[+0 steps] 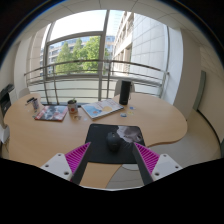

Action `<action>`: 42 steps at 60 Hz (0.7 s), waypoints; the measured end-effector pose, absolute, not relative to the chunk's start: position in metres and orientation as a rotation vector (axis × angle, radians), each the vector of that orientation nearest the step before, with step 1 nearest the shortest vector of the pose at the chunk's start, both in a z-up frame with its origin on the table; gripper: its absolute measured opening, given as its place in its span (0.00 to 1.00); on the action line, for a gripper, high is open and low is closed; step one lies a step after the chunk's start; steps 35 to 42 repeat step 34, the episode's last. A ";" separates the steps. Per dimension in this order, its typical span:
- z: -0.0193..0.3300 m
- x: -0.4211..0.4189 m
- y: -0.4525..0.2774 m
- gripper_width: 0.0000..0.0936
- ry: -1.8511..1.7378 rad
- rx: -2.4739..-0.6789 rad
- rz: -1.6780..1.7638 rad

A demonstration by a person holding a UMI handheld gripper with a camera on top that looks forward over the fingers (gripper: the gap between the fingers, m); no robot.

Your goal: Arrange mouse

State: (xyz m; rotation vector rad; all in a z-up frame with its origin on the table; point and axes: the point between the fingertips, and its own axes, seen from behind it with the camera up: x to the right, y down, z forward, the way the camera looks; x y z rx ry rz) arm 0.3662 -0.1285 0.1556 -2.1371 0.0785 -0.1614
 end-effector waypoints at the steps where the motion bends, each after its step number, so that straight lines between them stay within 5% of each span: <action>1: 0.160 0.364 -0.136 0.90 0.078 -2.132 -0.161; 20: 0.199 0.343 -0.229 0.90 0.086 -2.105 -0.161; 42: 0.205 0.346 -0.237 0.90 0.072 -2.097 -0.180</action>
